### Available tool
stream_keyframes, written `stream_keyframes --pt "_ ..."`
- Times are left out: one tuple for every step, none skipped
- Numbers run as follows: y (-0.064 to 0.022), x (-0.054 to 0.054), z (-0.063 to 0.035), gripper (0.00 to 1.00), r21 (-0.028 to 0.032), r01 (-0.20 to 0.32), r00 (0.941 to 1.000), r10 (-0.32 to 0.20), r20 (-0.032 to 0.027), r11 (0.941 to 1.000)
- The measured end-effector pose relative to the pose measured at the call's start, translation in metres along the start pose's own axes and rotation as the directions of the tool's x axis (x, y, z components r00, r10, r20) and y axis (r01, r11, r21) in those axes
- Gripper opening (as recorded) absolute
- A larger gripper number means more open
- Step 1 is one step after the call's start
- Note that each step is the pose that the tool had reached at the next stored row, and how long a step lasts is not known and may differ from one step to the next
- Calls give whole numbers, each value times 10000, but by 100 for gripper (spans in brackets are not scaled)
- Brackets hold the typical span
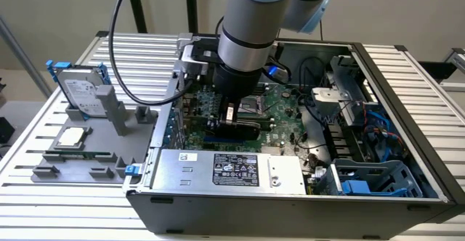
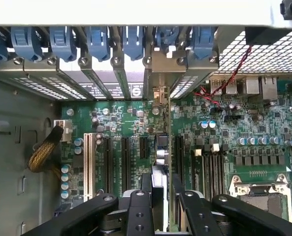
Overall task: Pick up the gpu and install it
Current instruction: 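Insert the gpu into the slot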
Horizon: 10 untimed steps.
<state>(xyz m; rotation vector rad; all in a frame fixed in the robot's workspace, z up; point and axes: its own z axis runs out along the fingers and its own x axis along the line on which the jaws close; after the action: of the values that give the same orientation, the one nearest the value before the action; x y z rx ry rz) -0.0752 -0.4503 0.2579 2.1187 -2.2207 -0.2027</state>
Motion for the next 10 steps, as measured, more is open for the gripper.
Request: stream_keyframes --pt "0 -1 4 0 -2 8 10000 -8 -5 10000" --pt "0 -2 10 0 -4 14 10000 -14 -11 10000" --pt "1 -3 15 0 -9 19 10000 -19 -23 10000" --pt "2 -3 19 0 -14 22 10000 -22 -36 10000" --pt "3 -5 23 0 -19 24 10000 -24 -48 10000" --pt "5 -6 29 0 -24 24 10000 -24 -53 10000" --pt "5 -8 35 0 -27 25 10000 -25 -56 10000" --pt "5 -10 39 0 -36 26 10000 -26 -57 10000" --pt "5 -12 43 0 -47 26 10000 -27 -59 10000" --pt "5 -14 44 0 -57 25 10000 -26 -65 10000"
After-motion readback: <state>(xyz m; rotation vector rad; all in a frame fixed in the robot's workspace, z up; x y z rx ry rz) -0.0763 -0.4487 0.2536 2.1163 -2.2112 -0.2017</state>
